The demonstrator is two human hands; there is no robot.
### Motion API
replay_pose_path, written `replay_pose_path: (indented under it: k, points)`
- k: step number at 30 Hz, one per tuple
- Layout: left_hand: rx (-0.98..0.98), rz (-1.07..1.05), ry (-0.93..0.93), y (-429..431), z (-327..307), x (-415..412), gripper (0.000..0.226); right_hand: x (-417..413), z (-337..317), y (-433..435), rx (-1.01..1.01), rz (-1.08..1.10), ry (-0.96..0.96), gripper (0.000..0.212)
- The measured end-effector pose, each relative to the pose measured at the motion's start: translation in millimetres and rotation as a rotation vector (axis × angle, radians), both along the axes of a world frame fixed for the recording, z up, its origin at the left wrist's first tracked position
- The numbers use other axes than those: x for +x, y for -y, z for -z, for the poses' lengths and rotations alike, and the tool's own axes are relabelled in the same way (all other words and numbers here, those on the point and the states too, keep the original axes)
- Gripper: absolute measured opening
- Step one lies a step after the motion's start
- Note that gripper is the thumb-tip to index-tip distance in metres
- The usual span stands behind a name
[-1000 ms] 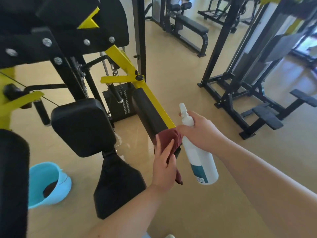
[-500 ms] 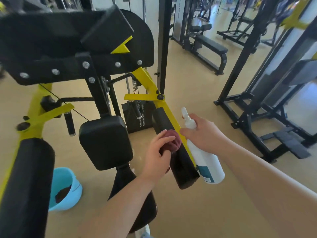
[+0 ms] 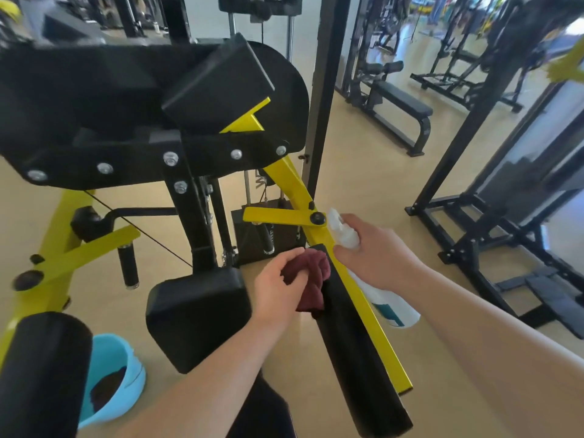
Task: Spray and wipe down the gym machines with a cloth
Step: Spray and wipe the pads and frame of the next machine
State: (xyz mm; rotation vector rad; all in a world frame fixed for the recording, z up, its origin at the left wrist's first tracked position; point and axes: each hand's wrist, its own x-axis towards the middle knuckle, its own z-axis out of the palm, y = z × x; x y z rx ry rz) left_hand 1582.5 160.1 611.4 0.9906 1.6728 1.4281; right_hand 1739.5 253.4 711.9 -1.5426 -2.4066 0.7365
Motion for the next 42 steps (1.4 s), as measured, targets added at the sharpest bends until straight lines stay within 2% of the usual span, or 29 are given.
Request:
replay_pose_path:
  k: [6, 10, 13, 18, 21, 26, 30, 39, 42]
  points:
    - [-0.001, -0.177, 0.020, -25.0, -0.1, -12.4, 0.022, -29.5, 15.8, -44.4, -0.025, -0.168, 0.087, 0.052]
    - [-0.081, -0.326, -0.145, -42.7, 13.9, -14.3, 0.005, -45.4, 20.0, -70.2, -0.022, -0.336, 0.143, 0.053]
    - [-0.136, -0.440, -0.166, -52.9, 19.9, -11.9, 0.004, -57.3, 24.1, -89.2, -0.024, -0.454, 0.214, 0.053]
    - [-0.211, -0.607, 0.147, -66.0, 21.0, 5.0, 0.008, -71.4, 38.6, -117.1, -0.050, -0.650, 0.325, 0.044]
    - [-0.256, -0.679, 0.243, -67.0, 26.8, 16.0, 0.011, -75.0, 42.9, -126.1, -0.064, -0.736, 0.403, 0.027]
    - [-0.295, -0.722, 0.279, -68.3, 38.6, 22.1, 0.012, -83.9, 39.0, -133.2, -0.050, -0.811, 0.474, 0.021]
    - [-0.286, -0.753, 0.276, -70.3, 39.1, 20.4, 0.017, -83.4, 36.6, -140.8, -0.112, -0.835, 0.511, 0.020]
    - [-0.213, -0.796, 0.300, -72.5, 44.1, 14.0, 0.020, -83.5, 41.8, -145.6, -0.119, -0.828, 0.451, 0.016]
    - [-0.195, -0.799, 0.263, -74.0, 44.9, 13.3, 0.018, -84.5, 39.4, -148.1, -0.161, -0.801, 0.375, 0.023]
